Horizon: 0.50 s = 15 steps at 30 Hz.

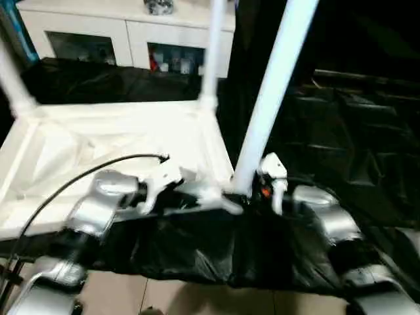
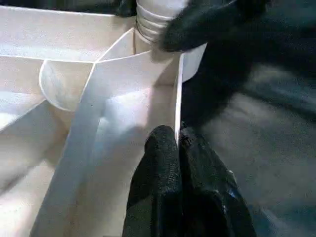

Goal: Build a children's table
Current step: Rotate leg to tighten

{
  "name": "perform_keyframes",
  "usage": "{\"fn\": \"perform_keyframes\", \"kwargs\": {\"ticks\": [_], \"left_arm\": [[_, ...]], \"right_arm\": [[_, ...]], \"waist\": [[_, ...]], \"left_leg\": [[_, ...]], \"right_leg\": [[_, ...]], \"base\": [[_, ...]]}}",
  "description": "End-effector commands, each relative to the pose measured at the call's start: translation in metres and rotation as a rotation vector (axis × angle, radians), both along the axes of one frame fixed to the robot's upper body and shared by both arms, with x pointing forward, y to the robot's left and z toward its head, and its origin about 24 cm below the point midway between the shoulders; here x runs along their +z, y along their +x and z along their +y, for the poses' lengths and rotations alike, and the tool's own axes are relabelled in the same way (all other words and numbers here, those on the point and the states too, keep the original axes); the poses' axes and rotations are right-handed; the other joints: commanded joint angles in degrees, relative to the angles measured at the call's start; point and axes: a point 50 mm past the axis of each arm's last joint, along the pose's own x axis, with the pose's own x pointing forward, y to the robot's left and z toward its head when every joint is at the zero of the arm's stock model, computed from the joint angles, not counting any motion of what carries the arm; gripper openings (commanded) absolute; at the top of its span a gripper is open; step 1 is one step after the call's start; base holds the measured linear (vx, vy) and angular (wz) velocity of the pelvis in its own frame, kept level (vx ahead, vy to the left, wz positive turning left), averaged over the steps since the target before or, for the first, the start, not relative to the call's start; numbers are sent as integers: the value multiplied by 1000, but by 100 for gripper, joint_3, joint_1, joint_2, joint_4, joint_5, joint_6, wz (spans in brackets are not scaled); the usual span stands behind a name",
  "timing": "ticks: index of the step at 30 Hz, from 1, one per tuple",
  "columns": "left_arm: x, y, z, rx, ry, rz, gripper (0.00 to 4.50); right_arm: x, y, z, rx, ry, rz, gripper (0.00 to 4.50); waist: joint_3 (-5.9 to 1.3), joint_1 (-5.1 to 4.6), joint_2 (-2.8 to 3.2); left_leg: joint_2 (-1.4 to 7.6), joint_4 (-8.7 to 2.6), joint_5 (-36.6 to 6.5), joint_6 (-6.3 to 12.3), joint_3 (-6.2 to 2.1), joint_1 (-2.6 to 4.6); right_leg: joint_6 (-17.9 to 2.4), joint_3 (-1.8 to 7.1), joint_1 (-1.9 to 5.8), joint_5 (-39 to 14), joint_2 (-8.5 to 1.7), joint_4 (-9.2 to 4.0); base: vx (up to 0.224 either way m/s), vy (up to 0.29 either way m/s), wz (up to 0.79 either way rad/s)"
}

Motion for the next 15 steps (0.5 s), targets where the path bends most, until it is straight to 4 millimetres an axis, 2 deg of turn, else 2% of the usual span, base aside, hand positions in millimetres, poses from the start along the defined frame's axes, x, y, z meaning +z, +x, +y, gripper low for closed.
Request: {"fn": "perform_keyframes", "kwargs": {"ticks": [1,3,4,5,8,9,10,11,13,15], "left_arm": [[7,9,-34,29,-55,-51,0],[7,11,-46,58,-67,-56,0],[7,12,-51,59,-72,-58,0],[6,11,-60,60,-79,-62,0],[6,9,-66,41,-76,-70,0],[6,9,-66,35,-73,-73,0],[5,7,-66,19,-72,-75,0],[5,7,-65,9,-74,-77,0],[6,6,-62,-3,-73,-81,0],[7,4,-58,-25,-78,-87,0]], "right_arm": [[-18,-5,30,-38,-30,79,274],[-19,-1,36,-129,-38,83,273],[-18,0,41,-157,-36,82,272],[-16,2,50,-178,-43,60,272],[-11,1,60,-154,-41,14,272],[-10,1,62,-144,-35,7,272],[-9,1,63,-133,-25,-4,328],[-8,1,63,-126,-7,-1,342],[-6,0,61,-100,21,4,350],[-6,0,57,-74,7,-13,363]], "waist": [[-272,-9,33],[-275,-32,31],[-288,-36,29],[-297,-29,34],[-310,-17,28],[-310,-17,28],[-309,-22,27],[-305,-23,25],[-290,-22,33],[-291,-22,29]], "left_leg": [[248,-456,-1183,-40,-104,5],[253,-450,-1127,-21,-93,-1],[249,-446,-1020,-7,-91,-15],[248,-436,-962,9,-81,-7],[243,-428,-794,83,-73,-48],[243,-428,-794,83,-73,-48],[243,-431,-767,127,-73,-51],[242,-431,-775,139,-73,-54],[247,-442,-949,140,-77,-47],[253,-445,-968,145,-83,-54]], "right_leg": [[-701,358,224,-2378,-587,-611],[-744,367,213,-2170,-572,-599],[-783,368,229,-1899,-571,-573],[-821,372,222,-1733,-569,-559],[-897,375,259,-1291,-569,-508],[-897,375,259,-1291,-569,-508],[-906,368,269,-1192,-563,-502],[-904,368,269,-1195,-560,-503],[-857,368,261,-1485,-573,-537],[-837,373,264,-1550,-582,-545]], "base": [[0,0,0],[0,0,0],[0,0,0],[0,0,0],[0,0,0],[0,0,0],[0,0,0],[0,0,0],[0,0,0],[0,0,0]]}}
